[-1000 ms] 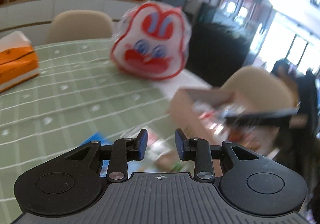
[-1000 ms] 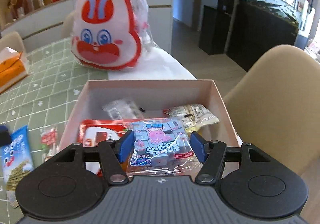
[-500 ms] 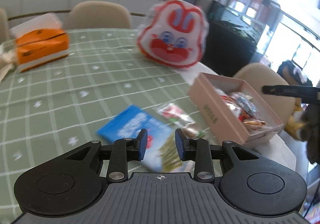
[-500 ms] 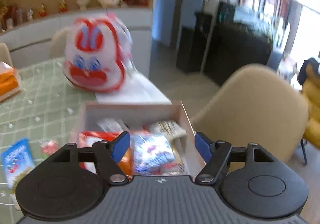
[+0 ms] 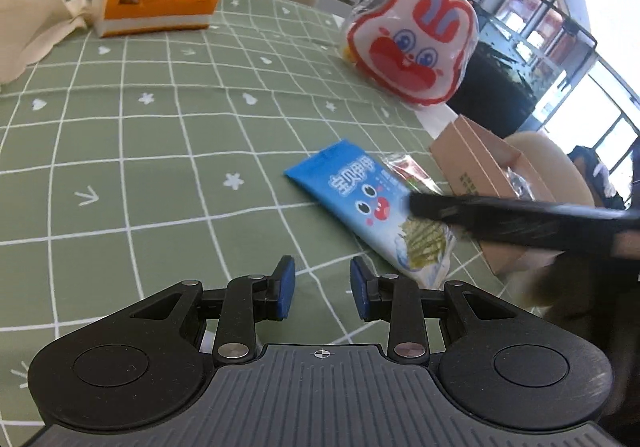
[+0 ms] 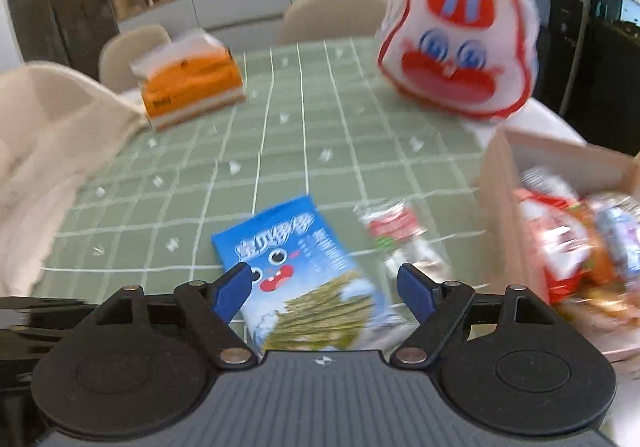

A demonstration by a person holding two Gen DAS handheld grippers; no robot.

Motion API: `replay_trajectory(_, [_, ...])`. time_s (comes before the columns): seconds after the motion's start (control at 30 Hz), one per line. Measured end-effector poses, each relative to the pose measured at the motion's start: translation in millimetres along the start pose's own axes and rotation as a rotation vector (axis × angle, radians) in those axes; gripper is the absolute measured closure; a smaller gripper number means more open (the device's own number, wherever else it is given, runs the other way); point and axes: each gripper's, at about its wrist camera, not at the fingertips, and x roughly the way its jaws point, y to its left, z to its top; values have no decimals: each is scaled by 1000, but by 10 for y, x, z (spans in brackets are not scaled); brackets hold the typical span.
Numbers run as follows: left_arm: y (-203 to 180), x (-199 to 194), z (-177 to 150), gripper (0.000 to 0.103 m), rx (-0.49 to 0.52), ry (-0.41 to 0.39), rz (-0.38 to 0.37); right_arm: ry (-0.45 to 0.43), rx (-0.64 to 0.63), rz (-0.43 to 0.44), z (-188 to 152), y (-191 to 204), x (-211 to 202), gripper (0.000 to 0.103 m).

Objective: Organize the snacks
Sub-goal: 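Move both tools to the blue seaweed bag and clear cookie packet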

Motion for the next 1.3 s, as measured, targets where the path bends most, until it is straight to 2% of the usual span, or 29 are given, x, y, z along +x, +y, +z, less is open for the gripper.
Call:
replay_trajectory(0.13, [55, -51, 41, 69, -29, -11, -19, -36, -70, -110, -34, 209, 222, 25])
replay_trajectory(0.2, [78, -53, 63, 69, -41, -8, -28, -35, -38, -100, -25, 163, 237, 39])
replay_trajectory(0.27, [110, -44, 81, 69, -54, -1, -36, -23, 36, -69, 17, 86, 243, 46])
replay_trajectory(0.33, [140, -40, 93, 69, -67, 2, -38, -22, 75, -79, 8, 72, 266, 58])
replay_trajectory(0.53, [180, -32, 102, 69, -79, 0, -32, -4, 132, -70, -43, -14, 216, 60])
replay_trajectory(0.77, [161, -14, 102, 69, -71, 7, -32, 67, 242, 70, -206, -83, 76, 60])
replay_trajectory(1.03, [134, 14, 88, 69, -47, 18, -49, 78, 142, 169, -447, 219, -148, 60])
replay_trajectory(1.1, [106, 13, 80, 69, -31, 14, -49, 72, 94, 156, -418, 267, -179, 60])
replay_trajectory(1.2, [71, 19, 76, 69, -9, 13, -37, 19, 26, 58, -256, 255, -245, 60])
replay_trajectory(1.3, [51, 32, 78, 69, -3, 12, -37, -9, 10, -45, 17, 113, -230, 60])
